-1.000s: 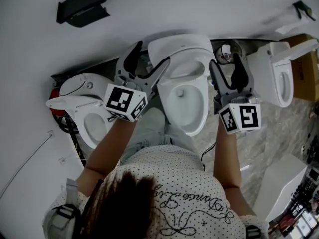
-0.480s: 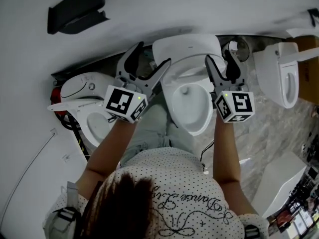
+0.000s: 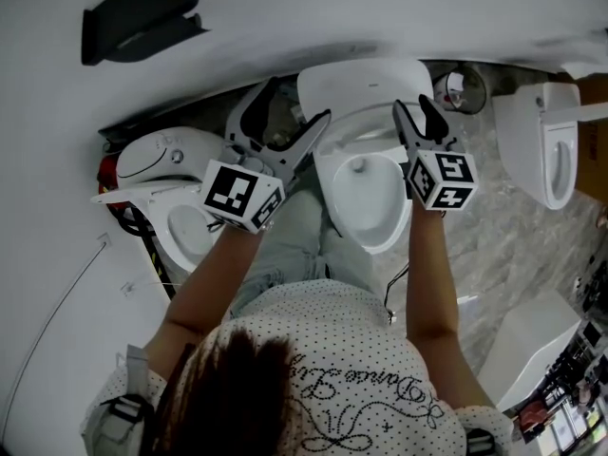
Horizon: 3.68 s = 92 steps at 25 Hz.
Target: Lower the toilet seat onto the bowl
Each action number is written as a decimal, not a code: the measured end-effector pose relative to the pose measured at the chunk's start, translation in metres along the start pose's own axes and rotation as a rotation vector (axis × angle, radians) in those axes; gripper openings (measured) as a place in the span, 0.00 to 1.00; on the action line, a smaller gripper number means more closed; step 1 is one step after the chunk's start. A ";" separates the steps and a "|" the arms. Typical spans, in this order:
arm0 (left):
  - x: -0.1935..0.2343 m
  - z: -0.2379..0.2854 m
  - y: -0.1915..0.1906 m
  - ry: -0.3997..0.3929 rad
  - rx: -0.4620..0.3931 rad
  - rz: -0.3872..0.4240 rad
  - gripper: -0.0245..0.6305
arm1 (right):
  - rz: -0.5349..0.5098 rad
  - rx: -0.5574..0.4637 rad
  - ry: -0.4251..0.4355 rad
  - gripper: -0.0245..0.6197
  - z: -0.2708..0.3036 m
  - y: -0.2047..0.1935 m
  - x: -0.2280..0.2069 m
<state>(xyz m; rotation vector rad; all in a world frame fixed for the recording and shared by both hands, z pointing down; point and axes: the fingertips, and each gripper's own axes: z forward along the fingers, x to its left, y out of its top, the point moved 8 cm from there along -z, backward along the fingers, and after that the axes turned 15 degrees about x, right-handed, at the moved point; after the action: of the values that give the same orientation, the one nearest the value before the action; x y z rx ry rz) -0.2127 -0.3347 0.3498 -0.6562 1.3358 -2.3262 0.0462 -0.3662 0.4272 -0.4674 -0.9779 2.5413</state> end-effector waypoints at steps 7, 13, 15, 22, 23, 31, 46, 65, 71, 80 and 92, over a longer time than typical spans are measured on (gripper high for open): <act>0.000 -0.001 -0.003 0.016 0.008 -0.008 0.57 | -0.011 0.066 0.018 0.35 0.020 -0.007 -0.005; 0.000 -0.003 -0.004 0.045 0.013 -0.008 0.57 | -0.050 0.142 0.037 0.30 0.030 -0.013 -0.001; -0.002 -0.005 -0.006 0.051 0.011 -0.011 0.57 | -0.034 0.146 0.049 0.30 0.031 -0.015 -0.003; -0.013 -0.012 -0.013 0.064 0.014 -0.020 0.57 | -0.078 0.188 0.048 0.30 0.028 -0.014 -0.003; -0.014 -0.014 -0.013 0.064 0.013 -0.019 0.57 | -0.076 0.189 0.046 0.31 0.028 -0.014 -0.002; -0.031 -0.026 -0.014 0.072 -0.004 -0.013 0.57 | -0.129 0.207 0.014 0.31 0.008 -0.025 0.007; -0.098 -0.057 -0.029 0.051 -0.034 0.008 0.57 | -0.167 0.183 0.044 0.25 -0.056 -0.078 0.026; -0.184 -0.142 -0.072 0.163 -0.092 0.012 0.57 | -0.329 0.188 0.043 0.10 -0.113 -0.147 0.056; -0.192 -0.161 -0.082 0.186 -0.083 -0.004 0.57 | -0.338 0.185 0.044 0.09 -0.122 -0.163 0.063; -0.180 -0.165 -0.098 0.096 -0.045 0.001 0.57 | -0.295 0.164 -0.042 0.08 -0.123 -0.171 0.075; -0.163 -0.189 -0.125 -0.043 -0.021 0.018 0.57 | -0.174 0.224 -0.166 0.05 -0.120 -0.207 0.092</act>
<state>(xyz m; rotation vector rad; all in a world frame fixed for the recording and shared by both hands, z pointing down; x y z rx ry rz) -0.1971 -0.0565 0.3424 -0.6940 1.3429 -2.2745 0.0637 -0.1142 0.4696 -0.1043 -0.7390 2.5202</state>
